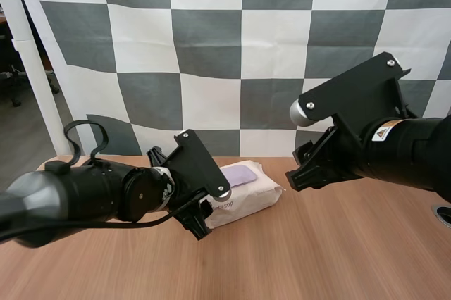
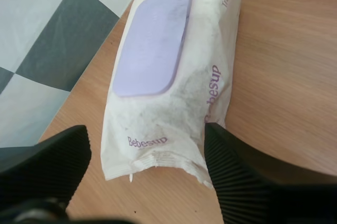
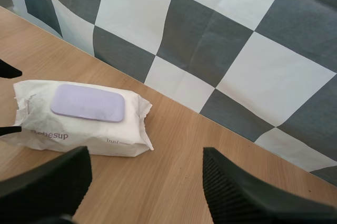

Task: Open the wet wipes lid

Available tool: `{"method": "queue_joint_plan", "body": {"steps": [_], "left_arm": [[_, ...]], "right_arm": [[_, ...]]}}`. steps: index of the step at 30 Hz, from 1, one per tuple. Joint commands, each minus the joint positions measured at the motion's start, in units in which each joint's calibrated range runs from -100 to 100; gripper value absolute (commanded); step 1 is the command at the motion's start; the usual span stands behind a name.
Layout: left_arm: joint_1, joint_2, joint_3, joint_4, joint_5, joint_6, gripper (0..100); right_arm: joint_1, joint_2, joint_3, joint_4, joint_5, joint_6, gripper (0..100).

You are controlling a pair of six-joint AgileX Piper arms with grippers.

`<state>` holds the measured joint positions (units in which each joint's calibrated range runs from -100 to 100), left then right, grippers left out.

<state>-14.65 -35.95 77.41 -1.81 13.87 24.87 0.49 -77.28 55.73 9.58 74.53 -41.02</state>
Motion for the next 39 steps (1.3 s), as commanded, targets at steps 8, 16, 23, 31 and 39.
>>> {"method": "queue_joint_plan", "body": {"steps": [8,16,23,31,39], "left_arm": [[0.00,11.56,0.00,-4.81,-11.48,2.77,100],[0.00,21.89,0.00,-3.08,-27.22,0.06,100],[0.00,25.60,0.00,7.22,-34.84,-10.83,5],[0.00,23.67,0.00,11.96,-33.29,-11.73,0],[-0.59,11.06,0.00,28.19,-22.65,-23.46,0]], "right_arm": [[-0.01,-0.01,0.07,-0.09,0.57,0.00,100],[-0.01,-0.01,0.07,-0.44,0.76,0.00,100],[-0.01,-0.01,0.07,-0.44,4.98,0.00,100],[-0.01,-0.13,0.07,-1.76,11.20,-3.17,100],[-0.01,-0.01,0.19,5.65,11.20,-18.67,100]]}}
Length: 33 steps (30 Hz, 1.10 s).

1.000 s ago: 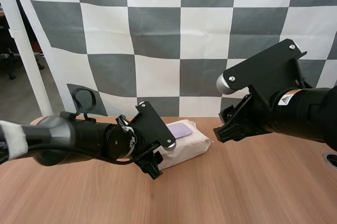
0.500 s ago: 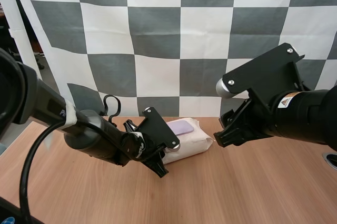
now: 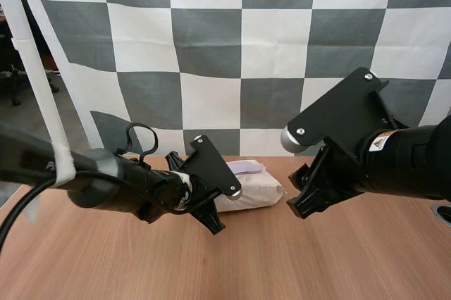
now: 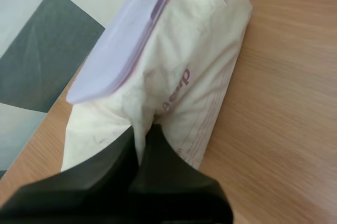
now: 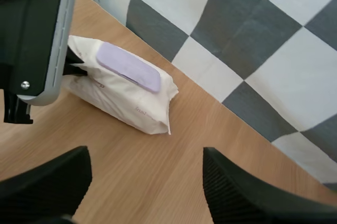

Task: Open the wet wipes lid

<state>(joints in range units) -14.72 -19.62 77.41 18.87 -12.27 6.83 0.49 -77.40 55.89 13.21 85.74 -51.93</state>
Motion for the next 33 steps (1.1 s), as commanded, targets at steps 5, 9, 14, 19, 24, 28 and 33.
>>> {"method": "queue_joint_plan", "body": {"steps": [5,9,14,19,24,28,33], "left_arm": [[-4.88,-12.73,2.56,10.04,5.53,-10.21,0],[-8.56,-16.40,5.20,12.09,10.67,-10.46,0],[-8.82,-18.18,5.80,12.19,13.86,-10.46,0],[-8.82,-19.08,5.80,12.19,16.24,-10.37,0],[-8.82,-19.22,5.90,11.82,17.13,-9.76,0],[-8.82,-19.22,5.90,11.58,17.13,-9.76,0],[-8.82,-19.10,8.14,11.41,16.29,-9.34,0]], "right_arm": [[-0.01,0.23,0.04,3.39,-0.01,-14.85,100],[-0.01,2.24,0.04,4.09,-0.01,-20.51,100],[-0.01,6.67,0.04,3.99,-1.92,-24.76,100],[-0.01,11.75,0.04,4.09,-3.26,-27.74,100],[-0.01,17.59,0.04,7.51,-3.45,-30.98,100],[-0.01,21.44,0.04,8.35,-4.32,-32.05,100],[-0.01,25.46,0.04,11.86,-4.78,-34.52,100]]}}
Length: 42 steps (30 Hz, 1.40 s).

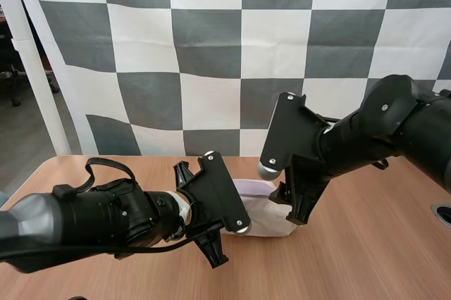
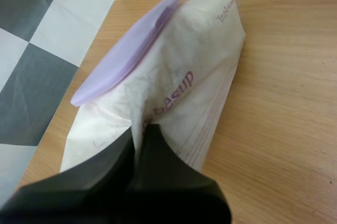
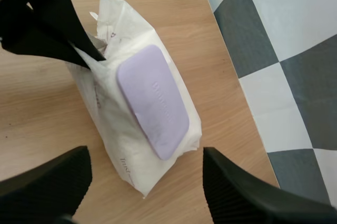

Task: Open the wet wipes lid

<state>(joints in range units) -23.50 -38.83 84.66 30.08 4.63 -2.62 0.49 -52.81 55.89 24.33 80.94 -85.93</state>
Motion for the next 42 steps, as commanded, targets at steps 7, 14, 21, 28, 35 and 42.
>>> {"method": "queue_joint_plan", "body": {"steps": [7,14,21,28,35,42], "left_arm": [[-0.04,0.11,5.28,0.98,-6.53,1.18,0],[-0.04,0.11,5.32,0.98,-7.65,1.18,0],[-0.04,0.11,5.32,0.98,-7.65,1.18,0],[-0.04,0.11,5.32,0.98,-7.65,1.18,0],[-0.04,0.11,5.32,0.98,-7.65,1.18,0],[-0.04,0.11,5.32,0.98,-7.65,1.18,0]], "right_arm": [[-0.01,3.76,0.04,1.48,1.77,-2.27,100],[-0.01,5.04,0.04,2.36,5.01,-8.13,100],[-0.01,9.30,0.04,3.96,4.12,-12.43,100],[-0.01,13.89,0.04,4.67,-1.80,-14.07,100],[-0.01,17.68,0.04,6.37,-6.30,-14.07,100],[-0.01,19.44,0.04,7.83,-7.25,-14.07,100]]}}
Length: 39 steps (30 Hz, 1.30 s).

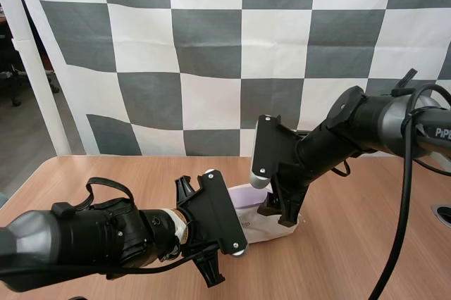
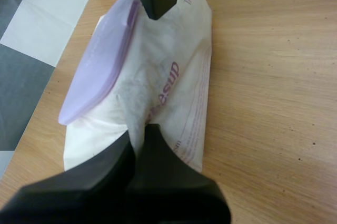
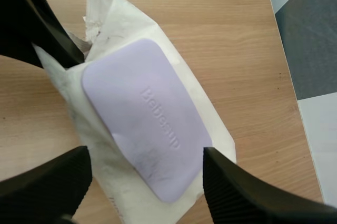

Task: Open the wet wipes lid

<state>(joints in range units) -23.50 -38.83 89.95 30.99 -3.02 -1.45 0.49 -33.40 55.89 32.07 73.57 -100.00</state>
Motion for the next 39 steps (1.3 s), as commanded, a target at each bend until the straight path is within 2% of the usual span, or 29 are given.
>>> {"method": "queue_joint_plan", "body": {"steps": [1,3,6,12,15,17,19,21,32,39], "left_arm": [[-0.04,0.11,0.03,0.06,-0.20,0.00,0],[-0.04,0.11,0.03,0.06,-0.56,0.00,0],[-0.04,0.11,0.03,0.06,-0.56,0.00,0],[-0.04,0.11,0.03,0.06,-0.56,0.00,0],[-0.04,0.11,0.03,0.06,-0.56,0.00,0],[-0.04,0.11,0.03,0.06,-0.56,0.00,0],[-0.04,0.11,0.03,0.06,-0.77,0.00,0],[-0.04,0.11,0.03,0.18,-0.75,0.00,0],[-0.04,0.11,0.03,0.50,-0.75,0.00,0],[-0.04,0.11,0.03,0.50,-0.75,0.00,0]], "right_arm": [[-0.01,0.02,0.04,0.23,0.12,0.00,96],[-0.01,0.02,0.04,0.34,0.67,0.00,82],[-0.01,0.43,0.04,0.60,1.00,0.00,67],[-0.01,2.84,0.04,1.22,1.00,0.00,63],[-0.01,3.63,0.04,1.94,1.00,0.00,54],[-0.01,3.63,0.04,2.19,1.00,0.00,40],[-0.01,3.63,0.04,2.75,1.00,0.00,18],[-0.01,3.63,0.04,3.04,1.00,0.00,0],[-0.01,3.51,-0.09,3.14,0.77,0.00,0],[-0.01,3.51,-0.09,3.49,-5.72,0.00,0]]}}
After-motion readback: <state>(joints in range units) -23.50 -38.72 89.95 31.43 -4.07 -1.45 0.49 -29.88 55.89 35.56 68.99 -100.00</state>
